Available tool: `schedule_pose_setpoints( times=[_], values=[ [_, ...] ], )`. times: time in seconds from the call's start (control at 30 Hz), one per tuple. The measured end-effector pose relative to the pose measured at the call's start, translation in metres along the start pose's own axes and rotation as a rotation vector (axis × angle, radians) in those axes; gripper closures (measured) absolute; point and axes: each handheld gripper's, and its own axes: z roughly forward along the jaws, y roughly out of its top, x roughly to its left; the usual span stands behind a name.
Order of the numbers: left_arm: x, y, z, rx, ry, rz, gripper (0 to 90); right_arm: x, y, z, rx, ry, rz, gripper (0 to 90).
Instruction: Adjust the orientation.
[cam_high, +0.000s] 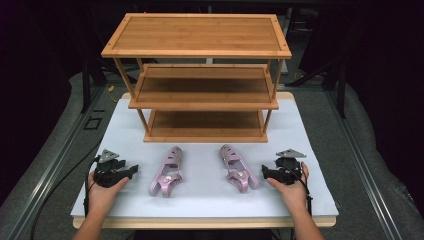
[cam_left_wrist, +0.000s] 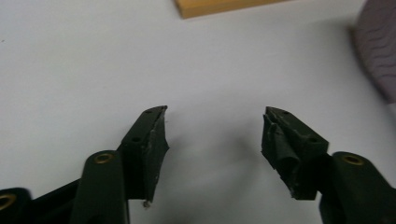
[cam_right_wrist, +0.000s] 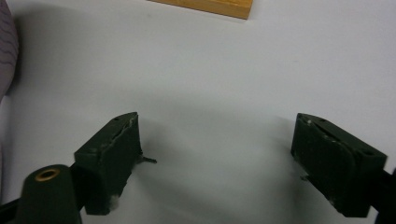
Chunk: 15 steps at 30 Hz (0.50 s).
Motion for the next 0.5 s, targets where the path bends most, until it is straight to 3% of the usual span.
schedule_pose_setpoints(
  times=[0.07,0.1,0.17,0.23,0.33,0.43,0.5],
  values=[
    [-0.005,0.0,-0.007,-0.014,-0.017,-0.008,42.0,0.001,0.0,-0.002,-0.016,-0.006,-0.014,27.9],
    [-0.007,-0.001,-0.01,-0.021,-0.027,-0.016,43.4,0.003,0.0,-0.007,-0.034,-0.053,-0.026,28.6],
    [-0.012,-0.002,-0.014,-0.015,-0.048,-0.004,45.6,0.004,-0.001,-0.012,-0.067,-0.012,-0.03,31.9],
    [-0.017,-0.001,-0.016,-0.025,-0.053,0.015,47.4,0.006,-0.002,-0.017,-0.095,-0.02,-0.038,36.5],
    [-0.026,0.003,-0.021,-0.04,-0.058,0.049,48.0,0.007,-0.001,-0.021,-0.135,0.014,-0.029,44.8],
    [-0.037,0.006,-0.026,-0.053,-0.066,0.101,48.5,0.011,0.001,-0.027,-0.141,0.023,-0.027,46.1],
    [-0.039,0.007,-0.028,-0.056,-0.069,0.11,48.4,0.014,0.002,-0.03,-0.141,-0.007,-0.043,45.5]
  ],
)
